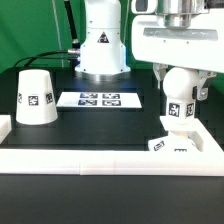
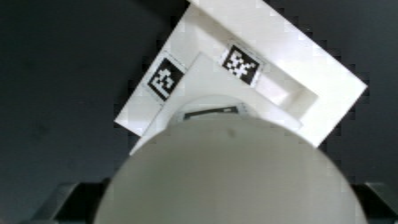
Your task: Assemble lamp
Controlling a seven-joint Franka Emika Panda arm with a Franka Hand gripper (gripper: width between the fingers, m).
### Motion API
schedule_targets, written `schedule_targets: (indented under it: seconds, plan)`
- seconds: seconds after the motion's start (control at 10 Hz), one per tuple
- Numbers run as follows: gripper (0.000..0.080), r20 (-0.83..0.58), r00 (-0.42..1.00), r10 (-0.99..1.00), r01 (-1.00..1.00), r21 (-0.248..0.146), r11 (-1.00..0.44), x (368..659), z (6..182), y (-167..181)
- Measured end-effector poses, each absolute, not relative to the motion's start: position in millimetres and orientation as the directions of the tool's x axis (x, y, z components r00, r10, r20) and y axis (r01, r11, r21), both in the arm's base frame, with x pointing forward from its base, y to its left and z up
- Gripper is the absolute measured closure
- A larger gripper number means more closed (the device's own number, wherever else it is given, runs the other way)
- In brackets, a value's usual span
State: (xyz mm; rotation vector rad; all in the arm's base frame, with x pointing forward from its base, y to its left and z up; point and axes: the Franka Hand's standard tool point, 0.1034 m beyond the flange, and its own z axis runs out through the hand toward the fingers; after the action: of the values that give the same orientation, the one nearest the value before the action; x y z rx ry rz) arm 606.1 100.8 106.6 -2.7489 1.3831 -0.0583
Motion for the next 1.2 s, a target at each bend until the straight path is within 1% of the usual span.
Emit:
schedule_targets:
  seconds: [0.1,0.2,0.3,0.5,0.6,0.8,0.9,1.2]
  plan:
    - [0.0150,0.007,0.623,-0.782,-0.780,-0.074,-0.622,606.0,106.0,101.0]
    - [0.0110,0.016,0.711,-0.703,-0.701,-0.072,-0.710,605.8,105.5,100.7]
    - [0.0110,0.023,0.782,-0.623,-0.621,-0.069,-0.781,605.7,105.3,100.9]
    - [0.0102,0.032,0.864,-0.503,-0.500,-0.065,-0.863,605.4,105.3,102.2]
    - [0.0101,0.041,0.922,-0.385,-0.383,-0.061,-0.922,605.7,105.4,101.4]
    - [0.0101,0.051,0.966,-0.255,-0.252,-0.055,-0.966,606.4,106.6,105.3]
    - [0.0101,0.057,0.987,-0.148,-0.145,-0.049,-0.988,606.3,106.6,106.4]
    - [0.0101,0.065,0.995,0.078,0.081,-0.034,-0.996,606.6,105.8,103.1]
